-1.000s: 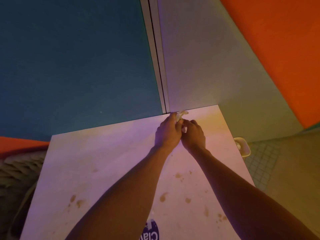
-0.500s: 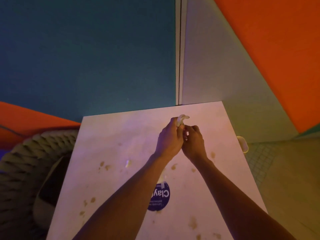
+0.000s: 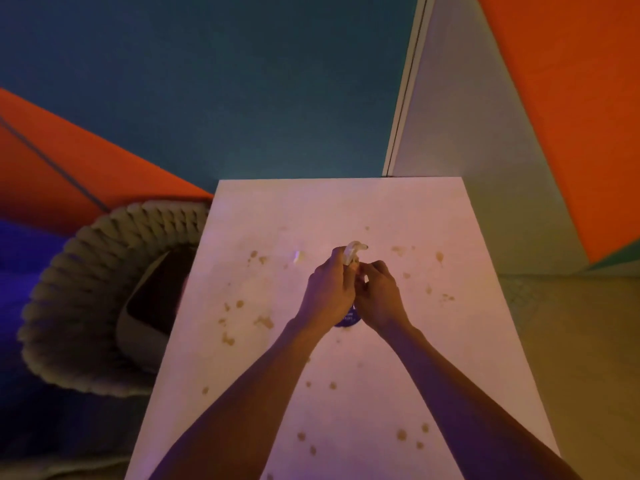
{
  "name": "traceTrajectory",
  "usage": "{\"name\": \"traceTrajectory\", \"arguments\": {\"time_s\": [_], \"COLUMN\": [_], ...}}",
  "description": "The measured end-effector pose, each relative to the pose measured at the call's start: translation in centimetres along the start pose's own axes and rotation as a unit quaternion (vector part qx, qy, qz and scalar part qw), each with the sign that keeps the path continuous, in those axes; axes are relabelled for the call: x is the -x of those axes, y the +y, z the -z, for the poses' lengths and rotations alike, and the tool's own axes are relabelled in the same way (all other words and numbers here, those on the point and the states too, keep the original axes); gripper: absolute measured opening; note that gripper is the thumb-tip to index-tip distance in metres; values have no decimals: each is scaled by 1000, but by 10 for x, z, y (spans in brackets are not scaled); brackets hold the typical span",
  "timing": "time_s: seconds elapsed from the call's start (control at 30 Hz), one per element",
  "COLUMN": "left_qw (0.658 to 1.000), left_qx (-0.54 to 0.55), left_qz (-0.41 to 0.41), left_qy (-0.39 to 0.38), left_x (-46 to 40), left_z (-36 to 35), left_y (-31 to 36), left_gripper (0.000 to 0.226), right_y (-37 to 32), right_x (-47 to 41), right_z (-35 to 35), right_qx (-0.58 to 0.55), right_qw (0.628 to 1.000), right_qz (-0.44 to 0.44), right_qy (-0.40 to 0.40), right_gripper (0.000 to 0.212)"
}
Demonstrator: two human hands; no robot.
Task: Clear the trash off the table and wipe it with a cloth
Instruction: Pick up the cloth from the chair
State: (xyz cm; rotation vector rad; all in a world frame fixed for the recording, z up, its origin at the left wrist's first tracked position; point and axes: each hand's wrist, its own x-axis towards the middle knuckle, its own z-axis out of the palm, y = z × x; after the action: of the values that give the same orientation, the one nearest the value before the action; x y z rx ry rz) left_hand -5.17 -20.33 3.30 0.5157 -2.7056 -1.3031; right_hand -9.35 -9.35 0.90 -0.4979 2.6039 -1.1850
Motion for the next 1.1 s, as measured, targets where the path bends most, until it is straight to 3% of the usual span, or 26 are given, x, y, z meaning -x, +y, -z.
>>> {"name": "traceTrajectory", "arguments": {"time_s": [0.27, 0.6, 0.87, 1.1], "left_qw": [997, 976, 929, 890], "left_qx": [-35, 37, 56, 67], "left_qz": [45, 131, 204, 257], "left_qy": [50, 169, 304, 370], "left_x": [97, 251, 358, 435], "left_z": [29, 72, 120, 187], "left_y": [-36, -86, -158, -252], "left_gripper": [36, 32, 27, 36], "right_y": [-17, -62, -120, -187], "right_x": [73, 177, 247, 298], "right_z": [-44, -120, -213, -331], "right_qx": [34, 24, 37, 11], "right_qw": [993, 967, 921, 873], "right_qz": [87, 169, 227, 277], "right_qy": [-76, -191, -315, -401], "right_gripper": [22, 17, 8, 24]}}
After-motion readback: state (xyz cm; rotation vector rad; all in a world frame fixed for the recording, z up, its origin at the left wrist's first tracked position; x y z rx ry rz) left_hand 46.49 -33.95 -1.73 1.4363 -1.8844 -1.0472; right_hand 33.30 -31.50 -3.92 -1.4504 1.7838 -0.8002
